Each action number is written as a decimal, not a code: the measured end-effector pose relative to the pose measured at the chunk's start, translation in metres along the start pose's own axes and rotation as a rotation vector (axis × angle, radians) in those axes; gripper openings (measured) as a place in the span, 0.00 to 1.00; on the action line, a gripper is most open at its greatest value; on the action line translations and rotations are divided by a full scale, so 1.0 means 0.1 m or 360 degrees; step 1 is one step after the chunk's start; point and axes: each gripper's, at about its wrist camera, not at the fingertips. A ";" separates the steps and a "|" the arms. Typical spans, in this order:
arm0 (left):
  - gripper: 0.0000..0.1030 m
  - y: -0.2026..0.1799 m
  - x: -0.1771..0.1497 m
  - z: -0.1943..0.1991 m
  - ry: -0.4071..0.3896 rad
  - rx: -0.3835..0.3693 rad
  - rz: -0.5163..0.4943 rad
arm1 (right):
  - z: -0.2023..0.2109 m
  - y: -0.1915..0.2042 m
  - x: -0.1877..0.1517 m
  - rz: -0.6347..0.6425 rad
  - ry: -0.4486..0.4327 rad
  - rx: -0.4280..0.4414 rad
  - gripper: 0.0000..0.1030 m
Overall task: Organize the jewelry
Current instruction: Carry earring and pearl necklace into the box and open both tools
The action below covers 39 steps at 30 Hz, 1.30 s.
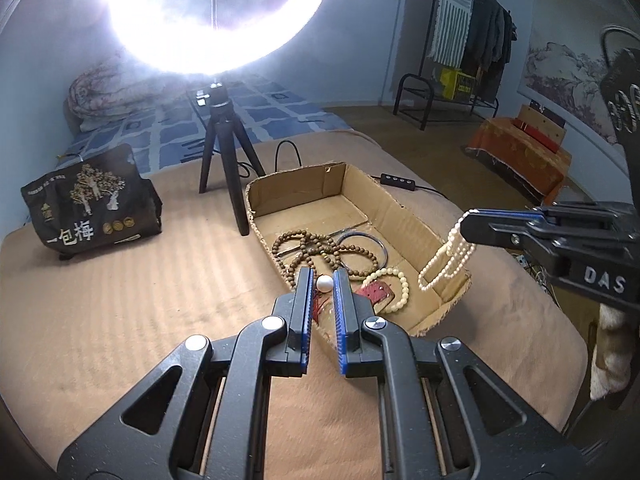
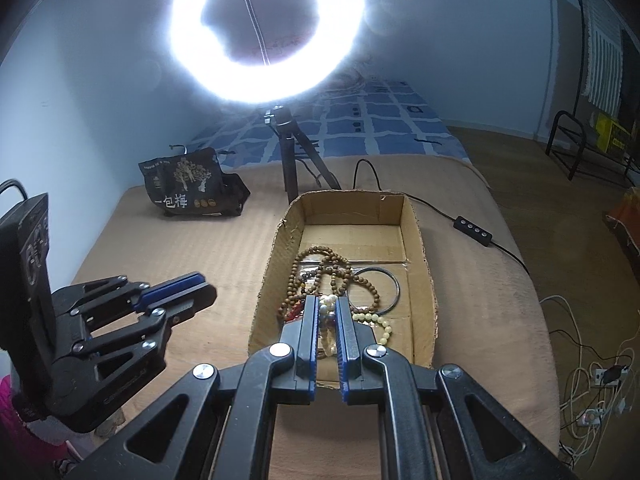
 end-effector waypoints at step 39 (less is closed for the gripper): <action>0.08 -0.04 0.33 -0.83 0.0115 0.0068 0.0064 | -0.54 -0.34 -0.10 -0.0031 0.0136 -0.0043 0.10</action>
Point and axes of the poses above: each gripper's, at about its wrist camera, not at the fingertips, and z roughly against the way its jaws point, y to its left, x to its top, and after that the axes turned 2 degrees about -x, right-handed
